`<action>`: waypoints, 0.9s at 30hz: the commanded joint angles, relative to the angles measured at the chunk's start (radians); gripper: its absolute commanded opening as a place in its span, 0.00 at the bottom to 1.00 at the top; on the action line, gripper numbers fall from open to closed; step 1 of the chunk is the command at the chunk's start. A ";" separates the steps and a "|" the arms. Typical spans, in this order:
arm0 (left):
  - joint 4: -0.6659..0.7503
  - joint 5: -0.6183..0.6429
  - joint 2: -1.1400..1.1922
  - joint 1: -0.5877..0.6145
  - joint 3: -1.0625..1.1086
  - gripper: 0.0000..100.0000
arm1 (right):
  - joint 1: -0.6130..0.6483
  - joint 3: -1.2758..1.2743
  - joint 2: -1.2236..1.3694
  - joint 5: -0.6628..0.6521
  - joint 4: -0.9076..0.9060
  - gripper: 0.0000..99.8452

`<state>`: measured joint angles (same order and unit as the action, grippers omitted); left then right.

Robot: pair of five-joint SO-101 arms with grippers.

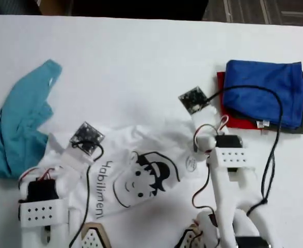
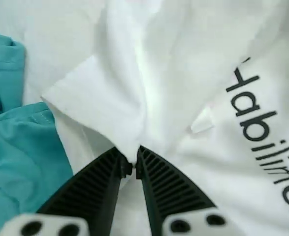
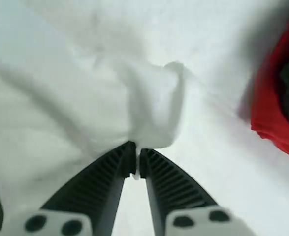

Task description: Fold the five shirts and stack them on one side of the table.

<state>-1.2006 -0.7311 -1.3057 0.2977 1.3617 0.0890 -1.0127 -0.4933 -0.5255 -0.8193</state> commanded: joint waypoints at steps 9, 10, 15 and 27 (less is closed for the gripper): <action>0.025 -0.140 -0.009 0.196 -0.061 0.12 | 0.007 -0.092 0.136 0.009 0.254 0.02; 0.023 -0.138 -0.009 0.196 -0.077 0.16 | 0.007 -0.092 0.137 0.009 0.254 0.02; 0.086 -0.118 0.051 0.193 -0.142 0.23 | 0.010 -0.092 0.140 0.009 0.255 0.02; -0.048 -0.006 0.902 0.006 -0.578 0.23 | 0.007 -0.091 0.139 0.009 0.259 0.02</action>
<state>-1.1776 -0.7465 -0.5769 0.3790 0.9106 0.0905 -1.1093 -0.3598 -0.5255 -0.5769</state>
